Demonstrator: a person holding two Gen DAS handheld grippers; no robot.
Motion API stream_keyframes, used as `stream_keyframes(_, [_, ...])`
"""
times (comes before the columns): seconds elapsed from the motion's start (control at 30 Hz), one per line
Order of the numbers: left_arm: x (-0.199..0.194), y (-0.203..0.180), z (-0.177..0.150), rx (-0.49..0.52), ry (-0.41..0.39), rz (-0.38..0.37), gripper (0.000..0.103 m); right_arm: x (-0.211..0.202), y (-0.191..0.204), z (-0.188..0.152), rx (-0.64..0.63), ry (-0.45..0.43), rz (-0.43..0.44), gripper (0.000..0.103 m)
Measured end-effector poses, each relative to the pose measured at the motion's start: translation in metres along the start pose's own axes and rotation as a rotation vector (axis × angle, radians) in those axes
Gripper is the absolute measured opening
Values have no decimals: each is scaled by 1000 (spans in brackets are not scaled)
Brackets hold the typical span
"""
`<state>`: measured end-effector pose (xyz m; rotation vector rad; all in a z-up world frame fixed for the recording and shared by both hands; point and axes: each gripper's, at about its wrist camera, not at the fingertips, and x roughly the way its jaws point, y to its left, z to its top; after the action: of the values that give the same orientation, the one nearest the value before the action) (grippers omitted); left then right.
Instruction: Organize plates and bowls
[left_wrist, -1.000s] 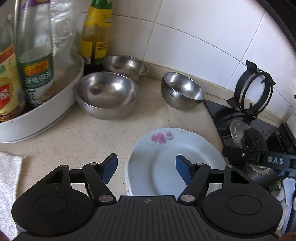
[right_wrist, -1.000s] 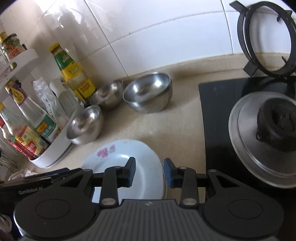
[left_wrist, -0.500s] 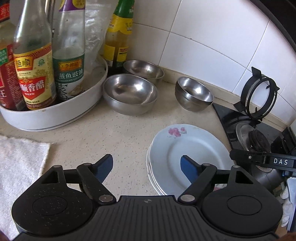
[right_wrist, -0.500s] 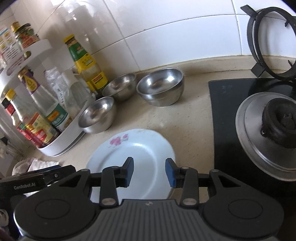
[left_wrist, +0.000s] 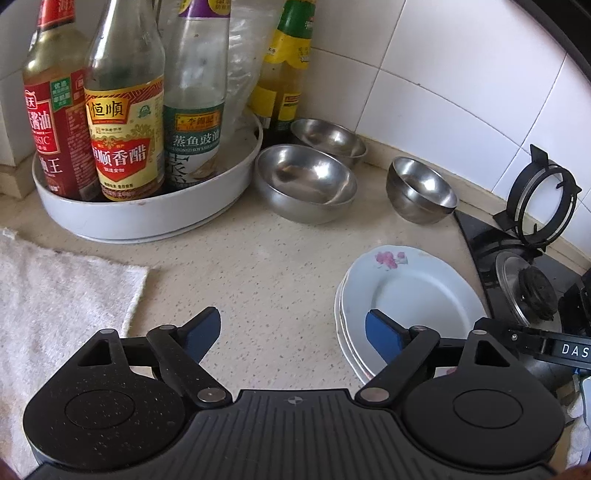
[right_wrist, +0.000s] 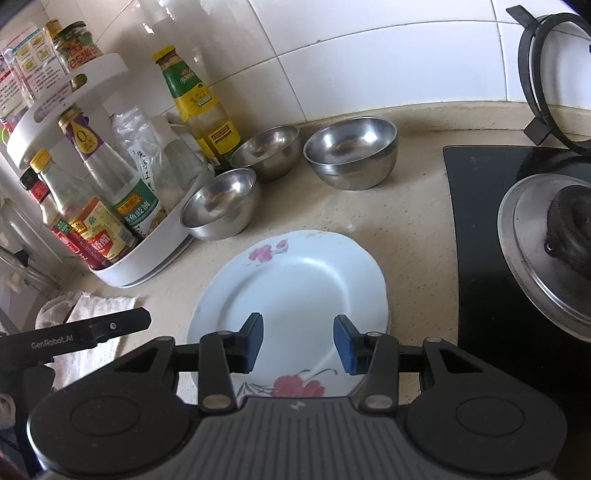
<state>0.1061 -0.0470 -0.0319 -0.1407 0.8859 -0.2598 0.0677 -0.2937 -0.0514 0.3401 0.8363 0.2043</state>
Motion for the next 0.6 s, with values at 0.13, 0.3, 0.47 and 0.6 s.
stream_keyframes(0.13, [0, -4, 2, 13, 2, 25, 90, 0, 2, 2, -16, 6, 1, 64])
stream_keyframes(0.3, [2, -15, 8, 56, 3, 48, 92, -2, 4, 9, -39, 6, -6, 65])
stream_keyframes(0.47, [-1, -26, 17, 95, -23, 62, 97, -5, 3, 21, -59, 2, 0, 67])
stream_keyframes(0.6, [-2, -33, 29, 111, -42, 69, 97, -8, 6, 35, -102, -21, -7, 68])
